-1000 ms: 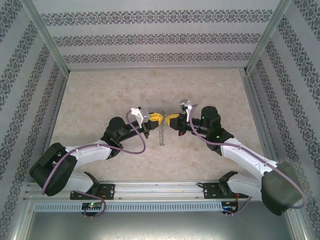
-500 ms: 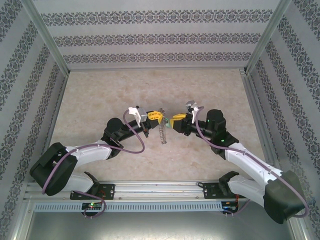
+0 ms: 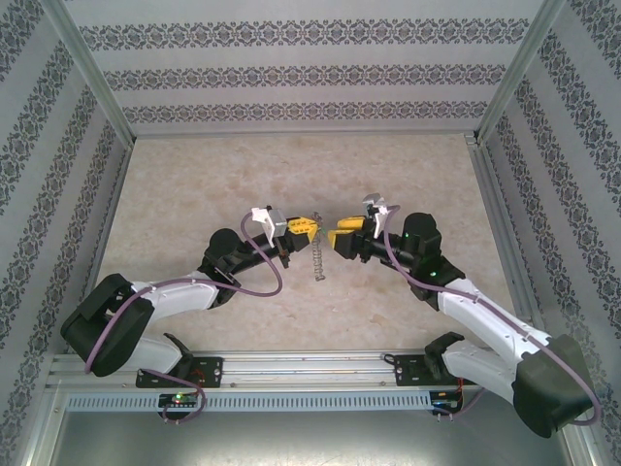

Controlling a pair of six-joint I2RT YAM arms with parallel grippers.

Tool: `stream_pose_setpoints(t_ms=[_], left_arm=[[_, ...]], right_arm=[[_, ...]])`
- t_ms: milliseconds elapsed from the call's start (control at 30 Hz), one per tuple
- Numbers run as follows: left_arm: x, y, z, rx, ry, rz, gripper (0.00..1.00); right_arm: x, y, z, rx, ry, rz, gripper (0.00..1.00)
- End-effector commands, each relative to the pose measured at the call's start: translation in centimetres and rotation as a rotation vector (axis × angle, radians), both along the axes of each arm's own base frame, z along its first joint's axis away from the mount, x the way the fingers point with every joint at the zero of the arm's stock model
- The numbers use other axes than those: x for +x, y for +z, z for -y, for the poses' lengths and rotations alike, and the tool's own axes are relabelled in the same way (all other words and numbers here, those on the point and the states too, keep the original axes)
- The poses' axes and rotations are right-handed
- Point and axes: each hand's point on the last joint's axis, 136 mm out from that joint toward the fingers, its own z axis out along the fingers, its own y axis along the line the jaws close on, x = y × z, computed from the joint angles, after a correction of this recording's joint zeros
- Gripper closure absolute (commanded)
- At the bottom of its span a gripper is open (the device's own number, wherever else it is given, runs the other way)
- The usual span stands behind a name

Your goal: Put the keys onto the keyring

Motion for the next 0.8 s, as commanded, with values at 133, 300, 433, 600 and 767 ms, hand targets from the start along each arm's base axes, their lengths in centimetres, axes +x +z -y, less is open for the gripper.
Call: stream_pose_setpoints(t_ms=[133, 300, 433, 600, 767], left_arm=[[-0.6, 2.1, 0.5, -0.043, -0.048, -0.003, 1.00], [-0.4, 2.0, 0.8, -0.040, -0.079, -0.045, 1.00], [-0.2, 2.2, 0.7, -0.055, -0.085, -0.061, 1.00], [0.2, 2.4, 0.5, -0.080, -0.103, -0.096, 1.00], [0.4, 2.6, 0.3, -0.114, -0.119, -0.110, 1.00]], right_arm=[[0.2, 3.1, -0.7, 0.071, 0.051, 0.070, 0.42], [0.0, 3.4, -1.3, 0.088, 0.097, 0.062, 0.45], [0.0, 3.3, -1.5, 0.092, 0.114, 0.055, 0.49], [0.1, 3.1, -1.6, 0.093, 0.118, 0.051, 0.54], [0.2, 3.3, -1.7, 0.101, 0.119, 0.055, 0.61]])
